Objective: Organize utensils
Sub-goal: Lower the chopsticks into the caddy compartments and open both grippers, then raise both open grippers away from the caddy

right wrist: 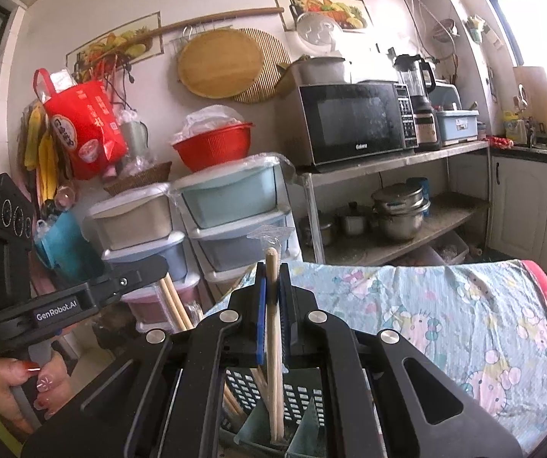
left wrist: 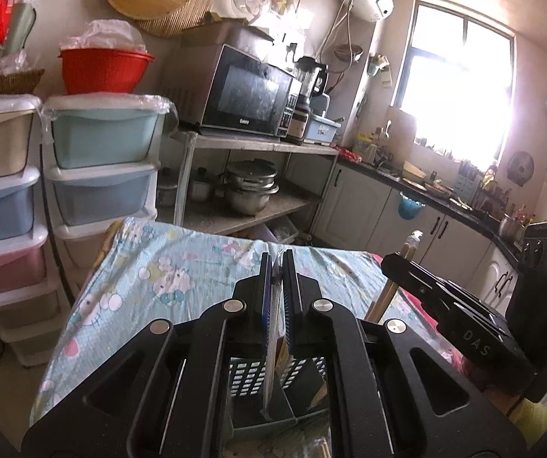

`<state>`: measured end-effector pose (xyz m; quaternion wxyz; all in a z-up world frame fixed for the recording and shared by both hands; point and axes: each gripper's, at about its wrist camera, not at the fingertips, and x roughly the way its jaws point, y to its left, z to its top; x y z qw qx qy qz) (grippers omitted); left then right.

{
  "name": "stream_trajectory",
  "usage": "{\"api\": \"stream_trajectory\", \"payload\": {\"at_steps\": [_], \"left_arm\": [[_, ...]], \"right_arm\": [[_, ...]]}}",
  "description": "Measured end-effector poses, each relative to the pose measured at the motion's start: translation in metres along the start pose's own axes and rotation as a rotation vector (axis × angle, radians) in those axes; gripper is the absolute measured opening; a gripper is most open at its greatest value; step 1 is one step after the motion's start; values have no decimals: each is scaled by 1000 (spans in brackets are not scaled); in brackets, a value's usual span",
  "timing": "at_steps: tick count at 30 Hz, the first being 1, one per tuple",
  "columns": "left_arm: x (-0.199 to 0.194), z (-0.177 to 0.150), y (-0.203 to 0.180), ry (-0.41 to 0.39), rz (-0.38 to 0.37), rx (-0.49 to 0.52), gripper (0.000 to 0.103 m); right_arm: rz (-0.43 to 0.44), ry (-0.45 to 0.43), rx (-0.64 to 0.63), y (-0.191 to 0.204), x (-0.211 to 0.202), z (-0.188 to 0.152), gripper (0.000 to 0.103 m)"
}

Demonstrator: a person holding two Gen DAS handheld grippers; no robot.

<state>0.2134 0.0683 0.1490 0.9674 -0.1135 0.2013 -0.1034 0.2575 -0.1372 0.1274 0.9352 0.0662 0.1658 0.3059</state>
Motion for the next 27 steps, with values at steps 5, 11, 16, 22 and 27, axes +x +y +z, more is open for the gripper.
{"api": "stream_trajectory", "payload": {"at_steps": [5, 11, 16, 22, 27], "left_arm": [[6, -7, 3, 17, 10, -5, 3], [11, -13, 7, 32, 29, -6, 3], [12, -19, 8, 48, 35, -16, 3], [11, -26, 11, 61, 43, -32, 14], [9, -31, 13, 71, 47, -36, 32]], "right_arm": [[-4, 35, -5, 0, 8, -7, 8], [-16, 73, -2, -3, 14, -16, 22], [-33, 76, 10, -9, 10, -21, 30], [-48, 84, 31, -19, 1, -26, 33], [-52, 89, 40, -22, -5, -28, 35]]}}
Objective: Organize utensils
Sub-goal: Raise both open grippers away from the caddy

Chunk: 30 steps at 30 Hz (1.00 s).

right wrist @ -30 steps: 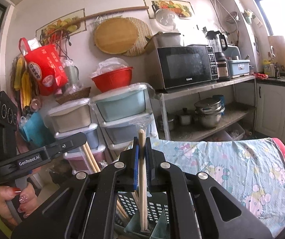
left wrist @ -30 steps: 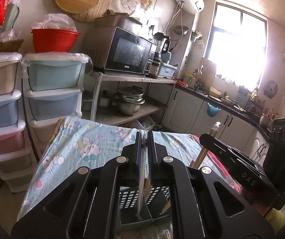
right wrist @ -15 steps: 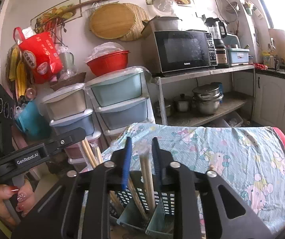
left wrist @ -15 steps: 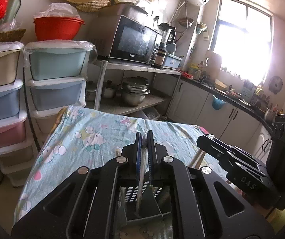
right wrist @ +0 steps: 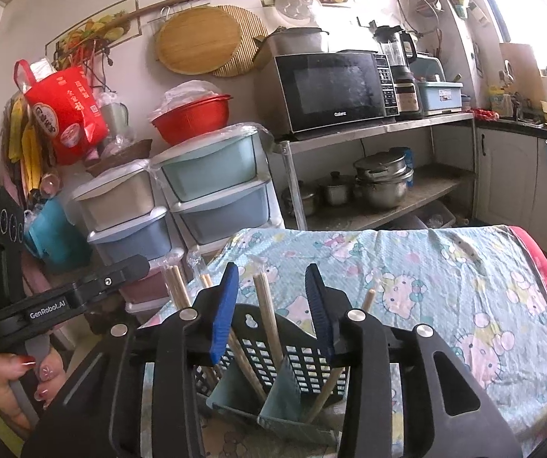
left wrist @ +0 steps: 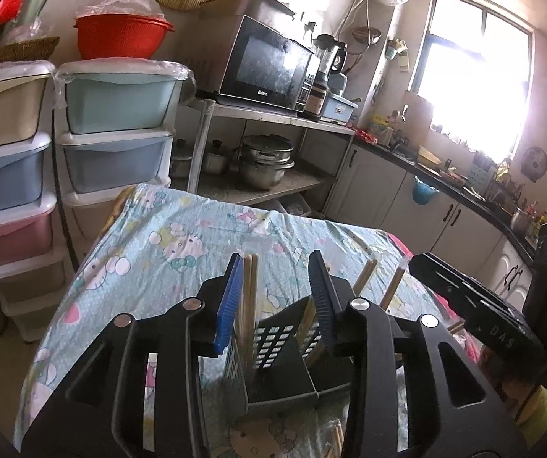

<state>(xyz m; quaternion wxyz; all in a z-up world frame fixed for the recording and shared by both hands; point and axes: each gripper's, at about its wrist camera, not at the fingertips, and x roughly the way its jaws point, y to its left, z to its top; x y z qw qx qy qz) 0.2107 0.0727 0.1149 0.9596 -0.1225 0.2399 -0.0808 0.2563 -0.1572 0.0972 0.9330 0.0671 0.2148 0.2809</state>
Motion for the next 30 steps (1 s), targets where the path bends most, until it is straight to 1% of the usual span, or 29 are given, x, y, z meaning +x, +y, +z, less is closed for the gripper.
{"api": "stream_trajectory", "payload": {"at_steps": [1, 3, 5, 7, 9, 11, 14, 16, 19, 20, 30], "left_arm": [[0, -1, 0, 1, 1, -1, 35], [-3, -2, 0, -1, 3, -2, 44], [-5, -3, 0, -3, 8, -2, 48], [-7, -4, 0, -4, 12, -4, 55], [-10, -6, 2, -3, 9, -12, 65], [-11, -7, 3, -3, 9, -13, 69], [-15, -11, 4, 0, 12, -14, 80], [-18, -14, 5, -1, 10, -17, 83], [-22, -17, 4, -4, 9, -16, 92], [-24, -18, 4, -7, 8, -17, 92], [-38, -30, 0, -17, -1, -21, 92]], "right_arm": [[0, 0, -1, 0, -1, 0, 35], [2, -1, -5, 2, -4, -1, 36], [3, -1, -9, 3, -6, -2, 39], [3, 0, -13, 4, -9, -4, 40], [4, 2, -17, 5, -12, -5, 41], [4, 5, -19, 6, -14, -7, 42], [4, 7, -23, 7, -20, -10, 43], [4, 8, -25, 8, -22, -11, 43], [3, 10, -31, 10, -27, -14, 45], [2, 9, -32, 11, -29, -15, 47], [-12, 2, -49, 14, -51, -23, 50]]}}
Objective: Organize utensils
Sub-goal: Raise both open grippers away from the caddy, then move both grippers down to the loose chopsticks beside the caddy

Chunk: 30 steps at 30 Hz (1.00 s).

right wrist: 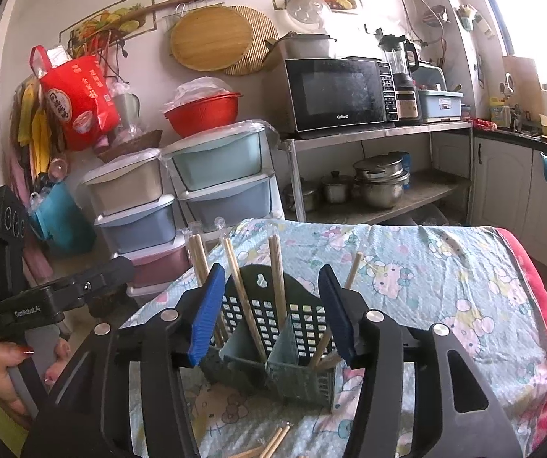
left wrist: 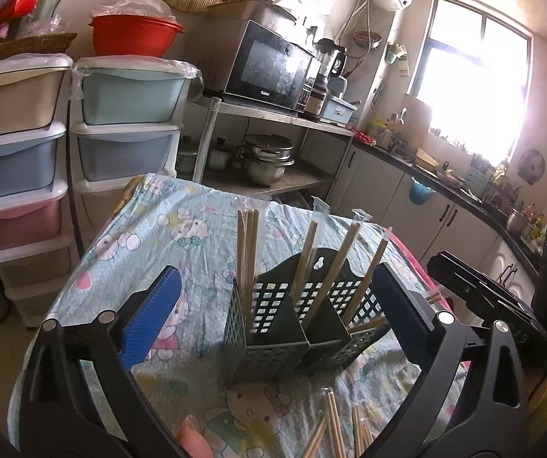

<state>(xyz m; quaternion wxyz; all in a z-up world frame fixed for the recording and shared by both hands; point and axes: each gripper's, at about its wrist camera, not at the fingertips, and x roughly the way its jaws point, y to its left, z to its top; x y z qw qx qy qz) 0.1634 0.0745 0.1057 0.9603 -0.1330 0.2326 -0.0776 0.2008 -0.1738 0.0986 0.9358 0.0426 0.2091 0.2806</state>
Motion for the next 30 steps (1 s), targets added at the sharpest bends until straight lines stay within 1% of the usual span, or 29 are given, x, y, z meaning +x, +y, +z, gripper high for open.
{"api": "stream_trajectory", "payload": {"at_steps": [16, 30], "left_arm": [[-12, -21, -9, 15, -16, -2, 92], [-1, -48, -13, 98, -28, -3, 92]], "right_arm": [[-8, 30, -3, -4, -19, -23, 50], [-30, 115, 26, -19, -20, -58, 50]]}}
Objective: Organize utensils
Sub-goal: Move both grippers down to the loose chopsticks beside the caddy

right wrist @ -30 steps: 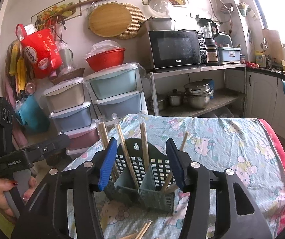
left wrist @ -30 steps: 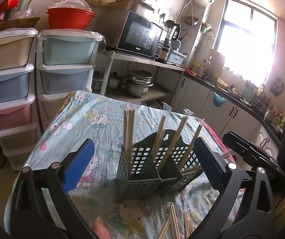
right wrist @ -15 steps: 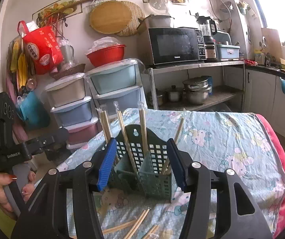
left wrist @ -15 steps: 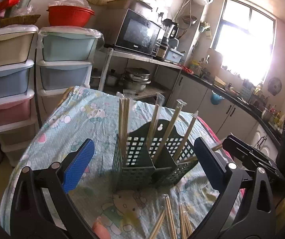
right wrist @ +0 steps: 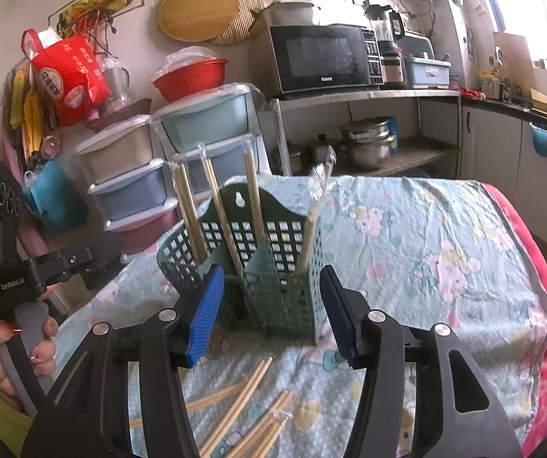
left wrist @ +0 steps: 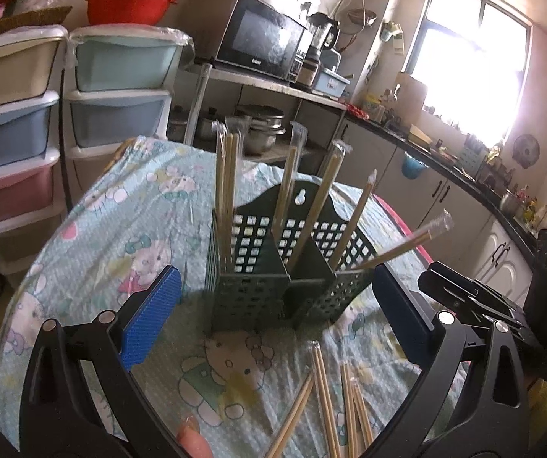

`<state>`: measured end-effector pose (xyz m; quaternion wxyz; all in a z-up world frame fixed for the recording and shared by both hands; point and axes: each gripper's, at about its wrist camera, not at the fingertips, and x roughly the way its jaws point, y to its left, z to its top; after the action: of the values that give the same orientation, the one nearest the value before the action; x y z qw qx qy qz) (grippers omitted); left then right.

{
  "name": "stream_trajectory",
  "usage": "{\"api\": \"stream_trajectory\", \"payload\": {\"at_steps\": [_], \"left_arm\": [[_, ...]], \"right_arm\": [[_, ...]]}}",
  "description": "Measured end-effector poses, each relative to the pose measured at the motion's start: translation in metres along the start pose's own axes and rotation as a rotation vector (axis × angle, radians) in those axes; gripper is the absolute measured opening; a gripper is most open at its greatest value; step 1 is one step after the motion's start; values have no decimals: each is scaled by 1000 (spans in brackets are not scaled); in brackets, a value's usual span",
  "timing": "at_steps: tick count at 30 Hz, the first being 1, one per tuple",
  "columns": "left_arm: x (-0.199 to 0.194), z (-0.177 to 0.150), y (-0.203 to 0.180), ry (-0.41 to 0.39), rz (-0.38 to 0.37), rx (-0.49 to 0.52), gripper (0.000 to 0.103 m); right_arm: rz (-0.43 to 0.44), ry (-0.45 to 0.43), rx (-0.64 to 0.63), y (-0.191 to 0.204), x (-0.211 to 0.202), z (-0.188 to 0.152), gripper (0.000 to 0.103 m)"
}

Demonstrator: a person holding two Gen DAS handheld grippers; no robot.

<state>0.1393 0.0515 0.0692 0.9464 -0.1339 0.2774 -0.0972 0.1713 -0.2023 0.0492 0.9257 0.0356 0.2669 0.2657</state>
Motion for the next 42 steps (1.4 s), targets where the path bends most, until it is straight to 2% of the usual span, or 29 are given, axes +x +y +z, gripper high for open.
{"api": "stream_trajectory", "payload": {"at_steps": [17, 31, 34, 39, 42], "left_arm": [[17, -22, -11, 71, -19, 24, 92], [41, -40, -24, 158, -46, 50, 92], [48, -44, -24, 180, -49, 48, 91], [63, -51, -22, 239, -64, 39, 67], [72, -56, -20, 275, -72, 28, 57]], "right_arm": [[-7, 69, 17, -11, 5, -27, 50], [-19, 130, 35, -21, 11, -47, 50], [-17, 149, 38, -23, 13, -51, 46], [-7, 187, 46, -25, 20, -58, 43], [6, 213, 48, -26, 26, -63, 39]]}}
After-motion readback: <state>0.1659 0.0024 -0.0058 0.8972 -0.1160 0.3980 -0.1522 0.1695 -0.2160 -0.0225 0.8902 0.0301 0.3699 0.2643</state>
